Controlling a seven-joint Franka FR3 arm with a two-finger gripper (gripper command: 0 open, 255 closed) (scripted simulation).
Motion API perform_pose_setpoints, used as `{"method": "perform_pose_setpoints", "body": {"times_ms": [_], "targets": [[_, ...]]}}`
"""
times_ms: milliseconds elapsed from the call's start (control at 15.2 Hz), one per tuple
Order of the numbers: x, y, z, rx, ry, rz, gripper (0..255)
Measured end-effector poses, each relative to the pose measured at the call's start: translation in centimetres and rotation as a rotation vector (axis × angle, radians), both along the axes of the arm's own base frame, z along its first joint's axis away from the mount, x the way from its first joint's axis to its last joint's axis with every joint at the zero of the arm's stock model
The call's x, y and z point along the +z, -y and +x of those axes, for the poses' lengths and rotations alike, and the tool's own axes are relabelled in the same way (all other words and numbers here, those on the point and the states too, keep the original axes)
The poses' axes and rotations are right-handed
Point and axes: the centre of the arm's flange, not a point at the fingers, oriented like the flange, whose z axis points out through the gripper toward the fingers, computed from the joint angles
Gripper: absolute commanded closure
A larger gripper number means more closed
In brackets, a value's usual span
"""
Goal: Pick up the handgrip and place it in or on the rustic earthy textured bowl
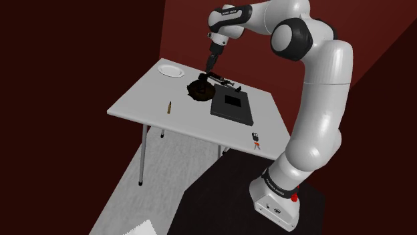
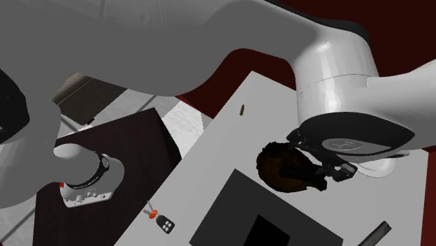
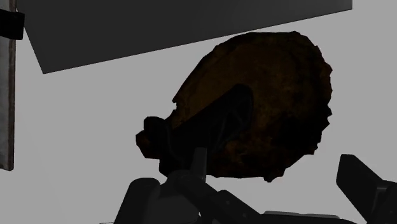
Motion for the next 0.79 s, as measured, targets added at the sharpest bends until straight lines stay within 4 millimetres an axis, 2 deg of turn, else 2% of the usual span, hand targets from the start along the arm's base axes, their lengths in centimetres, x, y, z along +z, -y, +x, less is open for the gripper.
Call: {"method": "perform_pose_setpoints", "body": {"times_ms": [132, 396, 792], "targets": [[0.5, 0.0, 0.0, 0.000, 0.000, 0.000, 0], [4.4, 0.2, 0.0, 0.000, 0.001, 0.000, 0], [5.0, 0.4, 0.0, 0.000, 0.000, 0.000, 0]]}}
